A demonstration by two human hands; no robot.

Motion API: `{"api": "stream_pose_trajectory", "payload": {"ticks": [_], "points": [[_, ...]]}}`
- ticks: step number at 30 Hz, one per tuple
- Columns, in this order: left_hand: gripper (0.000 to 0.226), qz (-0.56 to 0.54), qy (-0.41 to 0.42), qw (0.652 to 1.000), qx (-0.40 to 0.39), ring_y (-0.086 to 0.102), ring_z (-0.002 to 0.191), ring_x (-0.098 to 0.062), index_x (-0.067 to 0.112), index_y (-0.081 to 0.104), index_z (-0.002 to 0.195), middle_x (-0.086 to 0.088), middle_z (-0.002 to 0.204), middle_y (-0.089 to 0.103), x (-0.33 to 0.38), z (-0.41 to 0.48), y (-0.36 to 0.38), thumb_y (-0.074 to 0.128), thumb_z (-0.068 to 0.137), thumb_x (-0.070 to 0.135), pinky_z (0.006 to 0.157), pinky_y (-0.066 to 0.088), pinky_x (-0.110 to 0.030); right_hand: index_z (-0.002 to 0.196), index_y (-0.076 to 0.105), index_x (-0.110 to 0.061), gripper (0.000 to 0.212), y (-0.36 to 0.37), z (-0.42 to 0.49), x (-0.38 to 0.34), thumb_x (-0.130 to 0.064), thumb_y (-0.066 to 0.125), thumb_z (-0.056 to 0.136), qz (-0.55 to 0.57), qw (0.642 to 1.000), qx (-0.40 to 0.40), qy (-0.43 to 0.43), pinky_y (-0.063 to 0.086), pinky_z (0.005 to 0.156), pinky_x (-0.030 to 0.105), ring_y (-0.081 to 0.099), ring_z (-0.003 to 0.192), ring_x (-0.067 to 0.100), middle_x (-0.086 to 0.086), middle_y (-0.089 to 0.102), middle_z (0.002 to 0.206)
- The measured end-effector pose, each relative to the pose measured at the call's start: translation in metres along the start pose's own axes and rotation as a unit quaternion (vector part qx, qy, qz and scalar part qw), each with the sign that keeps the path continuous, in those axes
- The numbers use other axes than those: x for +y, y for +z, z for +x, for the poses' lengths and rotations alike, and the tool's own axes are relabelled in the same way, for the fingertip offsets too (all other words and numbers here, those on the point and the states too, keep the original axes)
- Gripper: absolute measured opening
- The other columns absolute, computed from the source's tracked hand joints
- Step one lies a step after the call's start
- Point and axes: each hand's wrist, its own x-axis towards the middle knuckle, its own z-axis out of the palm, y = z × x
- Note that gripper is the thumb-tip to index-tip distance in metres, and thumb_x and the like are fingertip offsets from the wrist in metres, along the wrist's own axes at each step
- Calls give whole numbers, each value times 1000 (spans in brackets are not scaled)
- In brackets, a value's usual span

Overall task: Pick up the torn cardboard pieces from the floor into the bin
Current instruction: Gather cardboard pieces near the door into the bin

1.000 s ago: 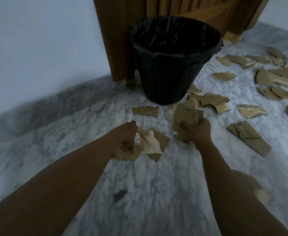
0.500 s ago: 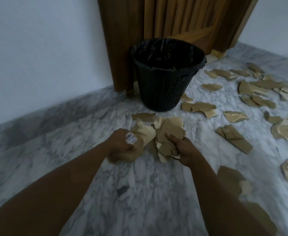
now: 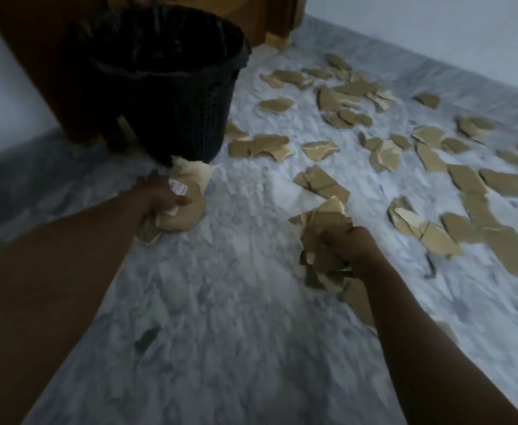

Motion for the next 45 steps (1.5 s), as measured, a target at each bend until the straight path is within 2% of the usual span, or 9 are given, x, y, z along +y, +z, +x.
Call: {"api": "stream_pose_trajectory", "payload": {"ticks": [5, 10, 15, 23, 29, 34, 40, 42, 45], "points": [[116, 59, 35, 998, -16, 23, 147, -31, 19, 8, 157, -8, 164, 13, 7, 2, 18, 68, 72, 72, 119, 20, -40, 126, 58, -10, 79, 12, 7, 10, -46, 80, 60, -211, 976, -33, -42, 52, 96, 45, 57, 113, 31, 13, 61, 120], [99, 26, 20, 999, -3, 47, 131, -34, 3, 36, 147, -17, 149, 43, 18, -6, 15, 74, 74, 60, 106, 40, -37, 132, 54, -10, 67, 34, 8, -7, -42, 76, 77, -240, 965, -28, -100, 43, 93, 40, 51, 116, 35, 19, 51, 132], [108, -5, 11, 1000, -12, 40, 137, -33, 0, 17, 152, -18, 155, 31, 15, -30, 19, 76, 78, 53, 108, 38, -36, 115, 60, -12, 44, 57, -13, -36, -31, 76, 78, -271, 941, -70, -191, 49, 78, 35, 60, 97, 26, 7, 64, 105], [90, 5, 13, 1000, -25, 52, 123, -32, 11, 43, 137, -12, 138, 51, 11, -59, 26, 78, 70, 60, 101, 45, -41, 101, 59, -25, 37, 80, -33, -38, -37, 79, 72, -168, 953, -98, -234, 52, 68, 32, 63, 81, 16, -3, 65, 93], [92, -16, 24, 999, -38, 50, 125, -30, 3, 38, 140, -16, 139, 48, 22, -75, 32, 83, 72, 45, 98, 45, -35, 106, 64, -11, 36, 69, -32, -44, -30, 77, 79, -62, 966, -9, -249, 47, 70, 31, 66, 89, 27, 7, 69, 96], [95, -67, 58, 992, -85, 48, 126, -27, 6, 33, 145, -11, 142, 43, 28, -96, 31, 85, 72, 38, 97, 45, -33, 114, 60, -13, 56, 47, -45, -72, -51, 74, 75, 128, 956, 78, -251, 58, 77, 43, 68, 90, 21, 5, 71, 103], [52, -381, 173, 908, 1, 61, 102, -21, 15, 51, 127, -2, 111, 61, 78, -131, -62, 78, 82, 12, 81, 50, -31, 139, 28, -12, 76, 0, -67, -151, -54, 58, 84, 297, 898, 166, -280, 52, 95, 48, 61, 110, 29, 11, 59, 125], [50, -425, 198, 881, 69, 60, 107, -21, 15, 46, 132, -2, 113, 58, 94, -139, -110, 70, 89, 10, 86, 51, -35, 145, 25, -9, 67, -9, -83, -187, -37, 51, 90, 310, 887, 172, -294, 47, 94, 37, 57, 110, 26, 8, 56, 125], [55, -468, 199, 840, 189, 53, 118, -21, 13, 34, 145, -6, 130, 50, 102, -141, -172, 58, 96, 6, 98, 49, -40, 136, 31, -13, 55, -5, -110, -250, -28, 49, 87, 337, 858, 154, -356, 50, 96, 44, 59, 106, 23, 8, 56, 123]]}}
